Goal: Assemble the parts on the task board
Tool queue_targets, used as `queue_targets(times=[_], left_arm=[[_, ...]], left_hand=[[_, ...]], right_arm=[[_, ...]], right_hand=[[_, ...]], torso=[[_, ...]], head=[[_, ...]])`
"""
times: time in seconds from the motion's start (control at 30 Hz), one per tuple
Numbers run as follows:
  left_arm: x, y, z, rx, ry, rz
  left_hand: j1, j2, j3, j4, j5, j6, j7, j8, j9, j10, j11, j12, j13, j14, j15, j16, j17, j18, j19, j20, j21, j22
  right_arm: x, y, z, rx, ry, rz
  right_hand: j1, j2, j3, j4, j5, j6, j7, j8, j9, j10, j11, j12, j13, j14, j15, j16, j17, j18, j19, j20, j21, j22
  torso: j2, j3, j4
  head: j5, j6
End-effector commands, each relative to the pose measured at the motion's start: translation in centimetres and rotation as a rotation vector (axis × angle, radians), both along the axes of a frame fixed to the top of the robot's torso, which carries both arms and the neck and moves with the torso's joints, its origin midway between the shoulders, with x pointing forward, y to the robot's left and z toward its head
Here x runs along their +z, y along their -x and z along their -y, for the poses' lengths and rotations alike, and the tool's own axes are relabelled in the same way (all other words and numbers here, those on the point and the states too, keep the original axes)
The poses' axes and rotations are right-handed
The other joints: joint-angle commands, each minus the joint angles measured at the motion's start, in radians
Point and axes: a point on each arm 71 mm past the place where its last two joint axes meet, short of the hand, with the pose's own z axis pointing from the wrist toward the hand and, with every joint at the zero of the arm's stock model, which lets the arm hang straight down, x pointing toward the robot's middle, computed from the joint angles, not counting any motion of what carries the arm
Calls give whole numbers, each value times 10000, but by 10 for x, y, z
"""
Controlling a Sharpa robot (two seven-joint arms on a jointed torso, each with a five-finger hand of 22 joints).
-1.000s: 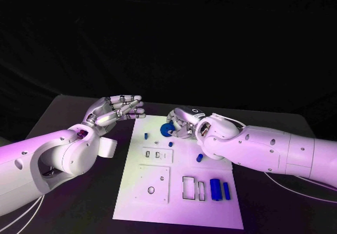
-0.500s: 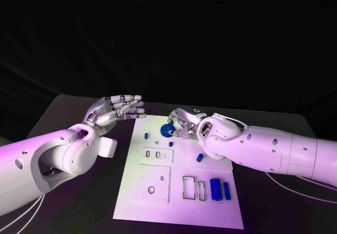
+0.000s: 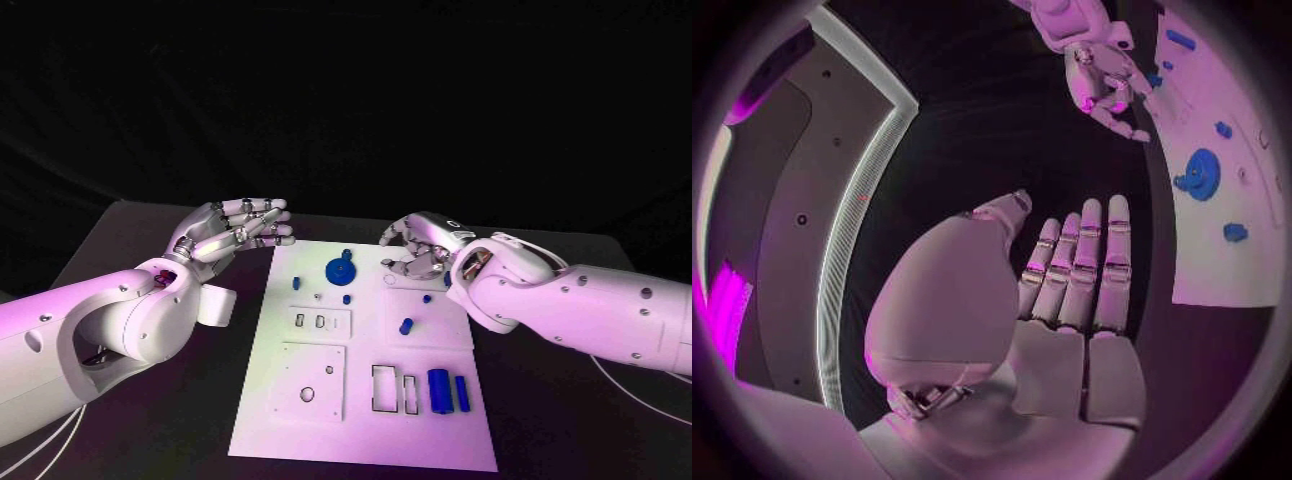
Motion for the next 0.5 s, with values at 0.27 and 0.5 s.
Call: queue_targets(times=[0.27,0.5], left_arm=[[0,-2,3,-192,123,61],[-1,-5,3,-169,119,59]], left_hand=[[-139,-26,83,-44,-45,-47,491,-58,-15,-37,15,-79,8,-15,41,-80,45,129,46,40,4,-26],[-139,-26,83,-44,-45,-47,491,-58,-15,-37,15,-79,8,-15,41,-80,45,129,46,40,4,-26]], right_arm=[[5,12,65,150,-1888,-697],[-8,10,105,-556,-1664,-992]], right_hand=[[167,-231,-156,-250,-4,36,32,-97,2,-333,15,-294,861,879,65,-102,1964,17,-315,17,-370,47],[434,-228,-147,-473,205,-47,55,-188,-11,-492,27,-463,688,876,69,-111,1953,39,-386,19,-479,-33]], torso=[[-97,195,-205],[-109,272,-207]], head=[[-109,12],[-115,5]])
